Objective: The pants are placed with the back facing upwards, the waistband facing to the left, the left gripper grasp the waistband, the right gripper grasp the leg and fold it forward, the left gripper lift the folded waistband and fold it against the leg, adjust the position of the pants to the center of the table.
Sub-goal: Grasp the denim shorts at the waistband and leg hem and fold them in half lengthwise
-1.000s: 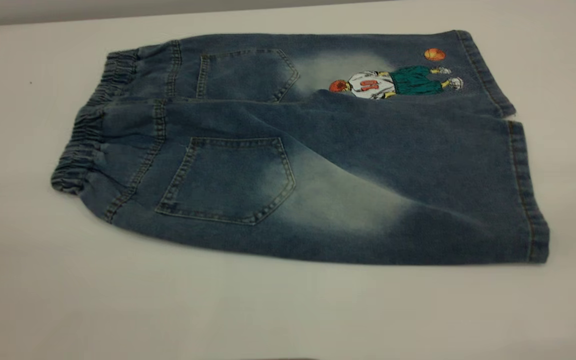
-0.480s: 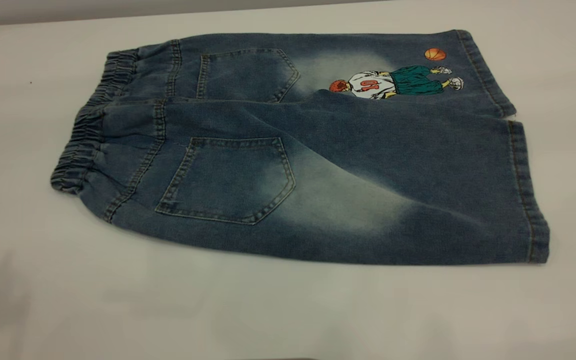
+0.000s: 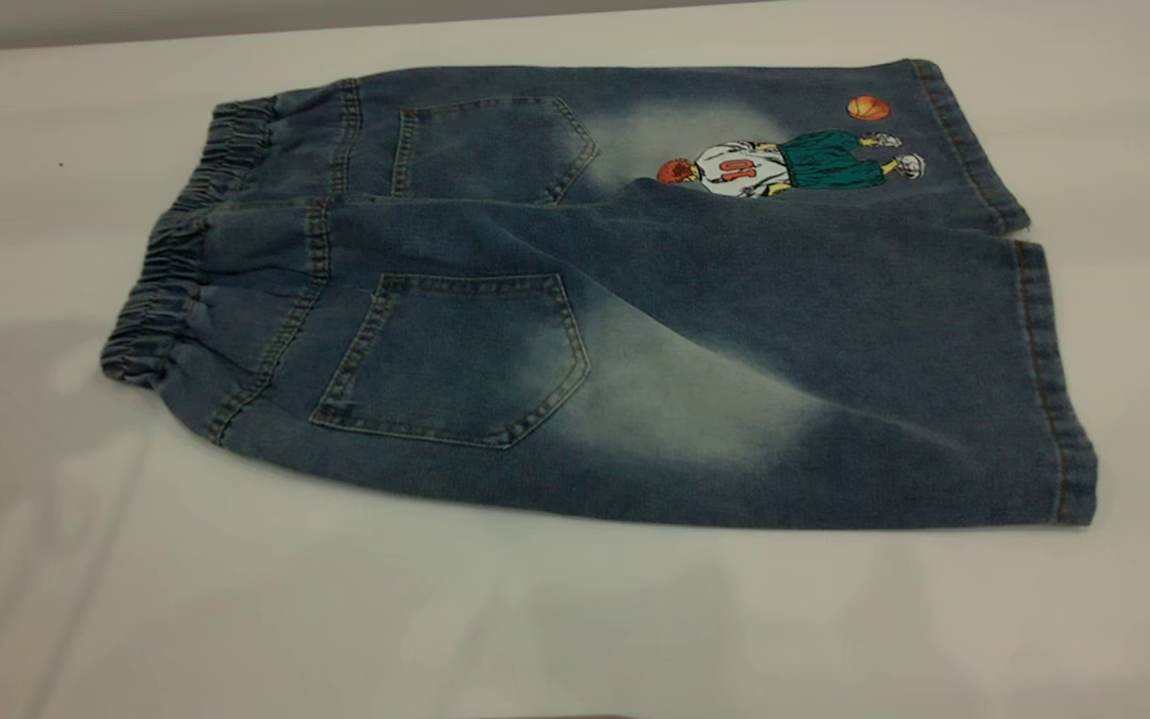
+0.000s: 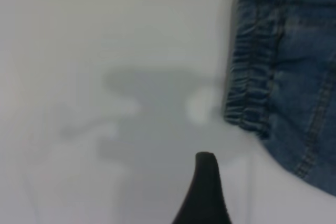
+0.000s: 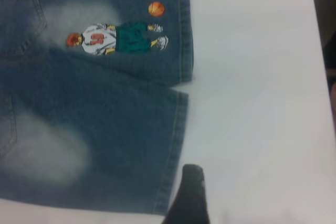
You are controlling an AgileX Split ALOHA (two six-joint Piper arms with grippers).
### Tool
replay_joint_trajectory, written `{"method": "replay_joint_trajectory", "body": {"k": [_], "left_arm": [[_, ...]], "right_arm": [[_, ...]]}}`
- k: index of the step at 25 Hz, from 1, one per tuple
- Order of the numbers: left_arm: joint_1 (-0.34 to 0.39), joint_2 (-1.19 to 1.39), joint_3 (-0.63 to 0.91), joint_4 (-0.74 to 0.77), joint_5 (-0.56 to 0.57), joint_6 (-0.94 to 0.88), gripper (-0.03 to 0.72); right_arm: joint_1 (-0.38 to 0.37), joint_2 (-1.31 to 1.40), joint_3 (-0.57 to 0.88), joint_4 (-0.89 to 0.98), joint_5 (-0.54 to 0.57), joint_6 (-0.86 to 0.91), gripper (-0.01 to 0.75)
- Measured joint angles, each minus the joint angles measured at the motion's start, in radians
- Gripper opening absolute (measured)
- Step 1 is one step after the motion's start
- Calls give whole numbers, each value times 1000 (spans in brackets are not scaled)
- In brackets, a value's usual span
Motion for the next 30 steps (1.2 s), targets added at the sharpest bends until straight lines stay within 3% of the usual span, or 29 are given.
{"method": "replay_joint_trajectory", "body": {"k": [11, 24, 30], "left_arm": [[0, 263, -10, -33, -41, 31, 549], [-1, 479, -15, -112, -175, 132, 549], [-54, 562, -16, -129, -253, 155, 549]], "right_arm": [[0, 85, 0, 16, -8, 0, 571], [0, 85, 0, 16, -13, 0, 571], [0, 85, 0, 16, -16, 0, 571]]}}
